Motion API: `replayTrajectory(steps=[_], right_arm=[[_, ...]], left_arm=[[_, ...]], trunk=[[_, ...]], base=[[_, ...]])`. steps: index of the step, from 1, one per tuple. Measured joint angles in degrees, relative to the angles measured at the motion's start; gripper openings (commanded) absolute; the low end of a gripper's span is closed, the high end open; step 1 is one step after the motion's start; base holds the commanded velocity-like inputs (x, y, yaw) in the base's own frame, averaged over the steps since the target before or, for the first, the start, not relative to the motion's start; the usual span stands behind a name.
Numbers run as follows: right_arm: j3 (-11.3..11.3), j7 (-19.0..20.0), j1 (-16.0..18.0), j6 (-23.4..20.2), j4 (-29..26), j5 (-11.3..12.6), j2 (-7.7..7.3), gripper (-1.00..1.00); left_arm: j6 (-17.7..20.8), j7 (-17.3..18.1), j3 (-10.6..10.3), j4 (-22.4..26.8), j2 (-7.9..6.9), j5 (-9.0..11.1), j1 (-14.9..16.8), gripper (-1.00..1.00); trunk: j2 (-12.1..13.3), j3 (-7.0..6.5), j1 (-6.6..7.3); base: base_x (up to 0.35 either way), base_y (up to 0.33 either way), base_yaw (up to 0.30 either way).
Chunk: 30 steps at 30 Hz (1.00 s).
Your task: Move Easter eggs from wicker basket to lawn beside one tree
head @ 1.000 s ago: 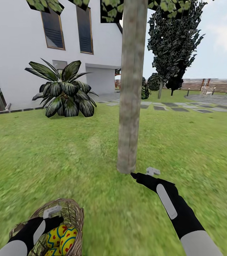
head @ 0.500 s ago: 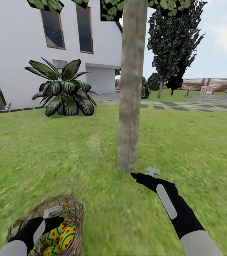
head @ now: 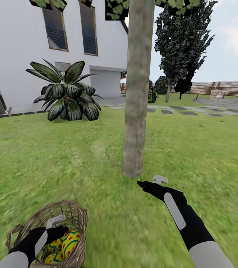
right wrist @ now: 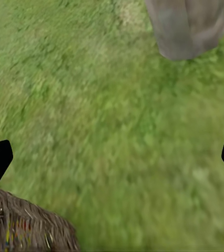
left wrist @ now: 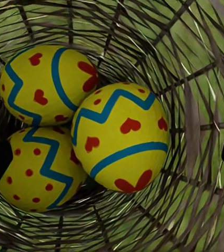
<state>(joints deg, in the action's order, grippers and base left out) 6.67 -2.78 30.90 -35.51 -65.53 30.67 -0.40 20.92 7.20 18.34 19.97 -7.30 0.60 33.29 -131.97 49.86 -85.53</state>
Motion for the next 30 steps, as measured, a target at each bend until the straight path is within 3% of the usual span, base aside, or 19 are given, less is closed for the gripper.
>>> replayTrajectory(steps=[19,30], right_arm=[[0.00,0.06,0.00,0.00,0.03,-0.02,0.00,1.00],[0.00,0.08,0.00,0.00,0.03,-0.01,0.00,1.00]], left_arm=[[-0.32,0.11,-0.10,0.44,0.06,0.04,0.00,1.00],[-2.06,0.09,-0.16,0.34,0.06,0.00,0.00,1.00]], trunk=[[-7.62,3.41,-4.18],[-7.64,3.42,-4.18]], base=[[0.000,0.000,0.000],[0.000,0.000,0.000]])
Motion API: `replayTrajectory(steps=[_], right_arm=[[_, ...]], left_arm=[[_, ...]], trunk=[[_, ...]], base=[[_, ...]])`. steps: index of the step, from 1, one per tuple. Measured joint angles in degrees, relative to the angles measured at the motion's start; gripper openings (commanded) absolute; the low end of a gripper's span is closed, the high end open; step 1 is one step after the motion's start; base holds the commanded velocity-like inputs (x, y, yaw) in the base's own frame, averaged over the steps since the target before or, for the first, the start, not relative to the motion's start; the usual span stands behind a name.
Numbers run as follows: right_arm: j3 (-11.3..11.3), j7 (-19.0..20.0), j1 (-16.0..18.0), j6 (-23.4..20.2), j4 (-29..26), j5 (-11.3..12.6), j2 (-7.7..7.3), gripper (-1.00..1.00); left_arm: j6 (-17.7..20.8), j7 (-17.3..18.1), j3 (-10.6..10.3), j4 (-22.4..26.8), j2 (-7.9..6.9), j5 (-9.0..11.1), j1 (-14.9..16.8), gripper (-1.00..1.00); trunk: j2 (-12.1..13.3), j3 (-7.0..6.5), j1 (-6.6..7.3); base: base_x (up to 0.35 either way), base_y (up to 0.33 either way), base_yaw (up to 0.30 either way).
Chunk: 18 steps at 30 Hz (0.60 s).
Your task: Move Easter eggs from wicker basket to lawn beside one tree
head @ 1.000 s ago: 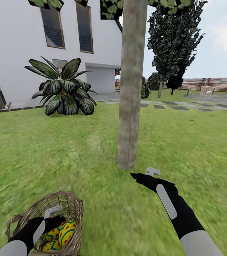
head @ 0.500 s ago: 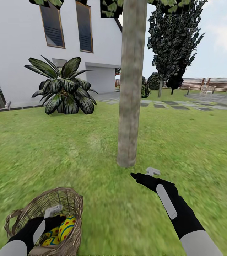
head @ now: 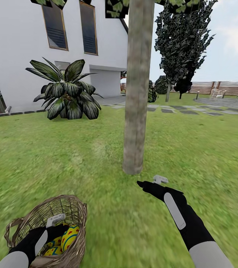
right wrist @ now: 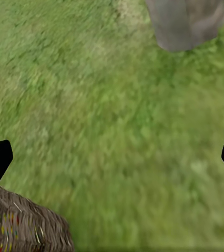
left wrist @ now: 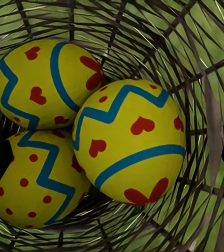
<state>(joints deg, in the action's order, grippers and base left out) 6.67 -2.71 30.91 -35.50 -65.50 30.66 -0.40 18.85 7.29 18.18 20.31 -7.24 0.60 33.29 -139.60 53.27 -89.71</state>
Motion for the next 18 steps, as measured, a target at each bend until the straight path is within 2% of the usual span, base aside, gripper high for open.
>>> replayTrajectory(steps=[18], right_arm=[[0.10,-0.01,0.00,0.00,0.00,-0.02,0.05,1.00]], left_arm=[[-0.11,-0.07,-0.03,0.06,0.00,-0.03,0.00,1.00]], trunk=[[0.00,0.00,0.00]], base=[[0.002,0.000,0.000]])
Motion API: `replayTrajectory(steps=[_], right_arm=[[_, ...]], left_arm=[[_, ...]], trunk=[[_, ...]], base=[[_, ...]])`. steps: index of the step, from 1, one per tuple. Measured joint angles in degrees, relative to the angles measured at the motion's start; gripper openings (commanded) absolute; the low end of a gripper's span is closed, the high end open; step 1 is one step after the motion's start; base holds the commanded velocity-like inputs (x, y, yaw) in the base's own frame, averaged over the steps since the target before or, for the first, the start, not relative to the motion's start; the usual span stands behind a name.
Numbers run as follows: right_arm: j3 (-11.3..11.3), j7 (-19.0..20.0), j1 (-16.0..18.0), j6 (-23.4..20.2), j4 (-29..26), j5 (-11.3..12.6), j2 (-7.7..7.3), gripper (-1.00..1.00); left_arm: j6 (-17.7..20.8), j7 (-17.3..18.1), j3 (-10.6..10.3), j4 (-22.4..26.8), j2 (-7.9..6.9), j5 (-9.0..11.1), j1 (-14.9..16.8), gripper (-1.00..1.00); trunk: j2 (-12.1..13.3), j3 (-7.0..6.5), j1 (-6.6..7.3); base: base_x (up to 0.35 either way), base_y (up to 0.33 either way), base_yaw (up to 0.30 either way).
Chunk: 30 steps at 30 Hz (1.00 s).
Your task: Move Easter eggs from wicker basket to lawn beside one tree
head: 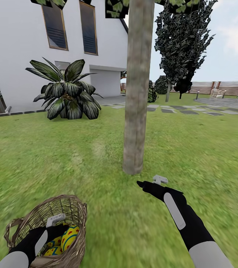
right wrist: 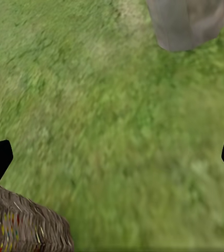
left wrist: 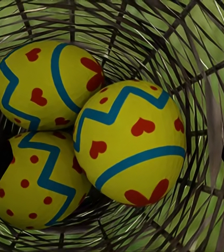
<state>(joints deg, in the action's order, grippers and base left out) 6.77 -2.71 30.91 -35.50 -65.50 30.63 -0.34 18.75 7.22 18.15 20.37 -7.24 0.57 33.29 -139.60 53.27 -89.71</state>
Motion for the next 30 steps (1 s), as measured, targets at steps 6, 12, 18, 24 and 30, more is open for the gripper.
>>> replayTrajectory(steps=[6,12,18,24,30], right_arm=[[0.01,0.01,0.00,0.00,0.00,-0.01,0.02,1.00],[0.01,0.01,0.00,0.00,0.00,-0.02,0.03,1.00],[0.01,0.01,0.00,0.00,0.00,-0.04,0.03,1.00],[0.01,0.01,0.00,0.00,0.00,-0.04,0.03,1.00],[0.01,0.01,0.00,0.00,0.00,-0.04,0.03,1.00]], left_arm=[[-0.09,-0.07,0.07,0.26,0.02,0.03,0.00,1.00],[-0.13,-0.03,0.08,0.42,0.00,0.07,0.00,1.00],[-0.16,-0.02,0.08,0.42,0.00,0.08,0.00,1.00],[-0.14,-0.05,0.08,0.30,0.01,0.05,0.00,1.00],[-0.09,-0.10,0.09,0.19,0.00,0.07,0.00,1.00]], trunk=[[0.00,0.00,0.01],[0.00,0.00,0.00],[0.00,0.00,0.01],[0.00,0.00,0.01],[0.00,0.00,0.00]], base=[[0.090,0.000,0.000],[0.030,0.000,0.000],[0.041,0.000,0.000],[0.082,0.000,0.000],[0.013,0.000,0.000]])
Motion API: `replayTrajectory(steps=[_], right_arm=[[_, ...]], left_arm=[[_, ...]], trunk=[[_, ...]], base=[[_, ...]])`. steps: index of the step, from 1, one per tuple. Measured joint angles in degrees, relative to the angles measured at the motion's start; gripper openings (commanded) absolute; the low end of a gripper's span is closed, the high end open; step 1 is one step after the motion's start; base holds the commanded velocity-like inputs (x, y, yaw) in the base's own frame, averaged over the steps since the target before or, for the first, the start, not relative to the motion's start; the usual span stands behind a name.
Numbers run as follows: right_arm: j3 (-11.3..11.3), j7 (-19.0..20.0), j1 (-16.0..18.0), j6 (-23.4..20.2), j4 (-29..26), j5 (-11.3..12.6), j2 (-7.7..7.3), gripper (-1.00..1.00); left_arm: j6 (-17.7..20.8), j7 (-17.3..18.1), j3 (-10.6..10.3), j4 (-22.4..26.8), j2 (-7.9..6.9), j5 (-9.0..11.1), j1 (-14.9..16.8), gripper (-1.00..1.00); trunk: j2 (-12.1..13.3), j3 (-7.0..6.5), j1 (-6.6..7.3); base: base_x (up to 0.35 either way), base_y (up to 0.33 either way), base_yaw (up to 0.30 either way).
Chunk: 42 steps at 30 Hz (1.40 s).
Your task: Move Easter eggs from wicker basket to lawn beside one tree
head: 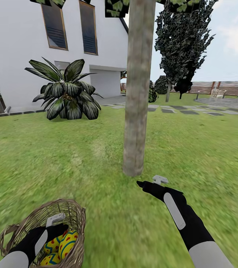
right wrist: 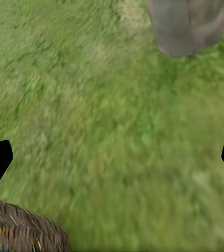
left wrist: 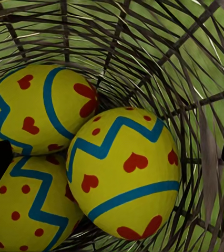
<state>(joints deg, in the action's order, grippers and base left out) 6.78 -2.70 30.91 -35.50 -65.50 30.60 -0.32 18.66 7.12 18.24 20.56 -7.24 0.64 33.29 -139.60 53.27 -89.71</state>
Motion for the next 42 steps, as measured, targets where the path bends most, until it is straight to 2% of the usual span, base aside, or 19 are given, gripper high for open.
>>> replayTrajectory(steps=[15,18,33,36,39,42], right_arm=[[0.03,0.00,0.00,0.00,0.00,0.00,0.00,1.00],[0.06,0.00,0.00,0.00,0.00,-0.01,0.00,1.00],[0.09,0.20,0.00,-0.02,-0.90,0.15,-0.05,1.00],[0.06,2.93,-0.11,-0.24,-2.26,0.52,-0.12,1.00],[-0.18,9.20,-0.83,-1.76,-3.24,0.59,-0.28,1.00],[-0.31,12.10,-1.12,-2.39,-3.56,0.56,-0.43,1.00]], left_arm=[[0.01,0.08,0.01,-0.08,0.00,0.00,0.00,1.00],[0.01,0.13,0.00,-0.03,0.00,0.00,0.00,1.00],[0.01,0.17,0.00,0.00,0.00,0.00,0.00,1.00],[0.01,0.17,0.00,0.00,0.00,0.00,0.00,1.00],[-0.01,0.17,0.00,0.03,0.00,0.01,0.00,1.00],[-0.03,0.17,0.00,0.06,0.00,0.00,0.00,1.00]], trunk=[[0.00,0.00,0.00],[-1.19,0.53,-0.65],[-1.20,0.54,-0.66],[-1.20,0.54,-0.66],[-1.20,0.54,-0.66],[-1.20,0.54,-0.66]], base=[[0.001,0.000,0.000],[0.000,0.000,0.000],[0.000,0.000,0.000],[0.000,0.000,0.000],[0.000,0.000,0.000],[0.000,0.000,0.000]])
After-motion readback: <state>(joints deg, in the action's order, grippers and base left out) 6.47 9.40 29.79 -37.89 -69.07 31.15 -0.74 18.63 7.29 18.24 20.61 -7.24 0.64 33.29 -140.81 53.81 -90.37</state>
